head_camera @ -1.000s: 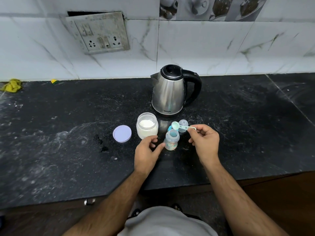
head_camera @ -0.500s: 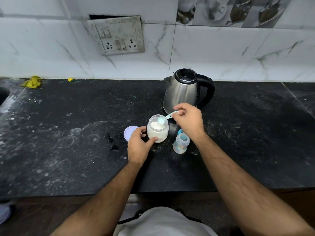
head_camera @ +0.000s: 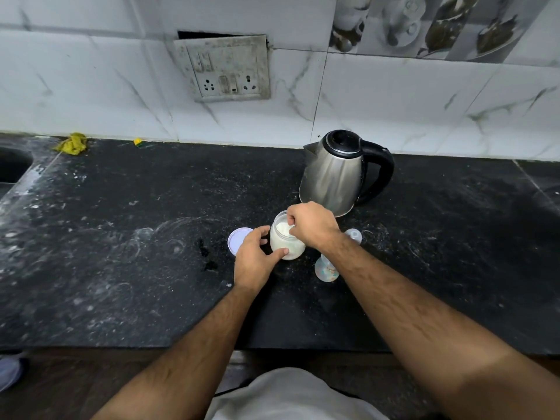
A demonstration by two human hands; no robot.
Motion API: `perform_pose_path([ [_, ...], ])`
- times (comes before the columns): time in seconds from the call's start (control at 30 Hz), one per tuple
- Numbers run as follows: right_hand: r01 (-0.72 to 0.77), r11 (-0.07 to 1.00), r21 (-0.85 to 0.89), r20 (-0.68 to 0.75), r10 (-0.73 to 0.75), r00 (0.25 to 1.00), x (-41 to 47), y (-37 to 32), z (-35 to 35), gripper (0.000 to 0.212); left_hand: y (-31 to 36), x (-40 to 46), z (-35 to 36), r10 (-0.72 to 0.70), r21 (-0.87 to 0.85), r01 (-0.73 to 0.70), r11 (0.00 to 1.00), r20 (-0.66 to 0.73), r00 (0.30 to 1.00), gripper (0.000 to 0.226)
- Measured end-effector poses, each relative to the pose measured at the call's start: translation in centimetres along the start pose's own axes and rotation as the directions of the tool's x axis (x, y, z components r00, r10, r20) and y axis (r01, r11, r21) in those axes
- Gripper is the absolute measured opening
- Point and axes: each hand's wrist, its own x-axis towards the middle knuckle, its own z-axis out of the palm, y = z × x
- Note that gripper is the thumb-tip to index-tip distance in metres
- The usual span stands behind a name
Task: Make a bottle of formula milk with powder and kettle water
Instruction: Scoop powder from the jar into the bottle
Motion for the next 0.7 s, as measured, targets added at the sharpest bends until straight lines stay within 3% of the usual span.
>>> perform_pose_path([
  [0.17, 0.017, 1.000, -0.018, -0.013, -0.018, 1.000, 0.1, 0.6, -0.1, 0.008, 0.1, 0.0, 0.1, 0.010, 0.010, -0.010, 1.000, 0.014, 1.000, 0.058],
  [0.27, 0.019, 0.998, 0.053, -0.181, -0.009, 0.983, -0.4, 1.2, -0.7, 0.012, -0.1, 0.0, 0.0, 0.010, 0.006, -0.010, 1.000, 0.011, 1.000, 0.058],
  [0.37, -0.063, 0.978, 0.197, -0.317, 0.125, 0.940, -0.9, 2.5, -1.2, 0.014, -0.2, -0.1, -0.2, 0.014, 0.000, -0.014, 1.000, 0.018, 1.000, 0.057],
  [0.47, -0.171, 0.932, 0.318, -0.135, 0.223, 0.966, -0.5, 4.1, -0.9, 0.024, 0.1, -0.2, -0.3, 0.024, -0.017, -0.023, 1.000, 0.041, 0.999, 0.053],
  [0.57, -0.216, 0.881, 0.420, 0.094, 0.194, 0.976, -0.2, 4.3, -0.4, 0.030, 0.5, -0.3, -0.4, 0.035, -0.039, -0.033, 0.999, 0.043, 0.998, 0.053],
  [0.7, -0.204, 0.833, 0.515, 0.147, 0.149, 0.978, -0.1, 3.4, 0.0, 0.028, 0.6, -0.2, -0.8, 0.023, -0.057, -0.021, 0.998, 0.042, 0.999, 0.050],
])
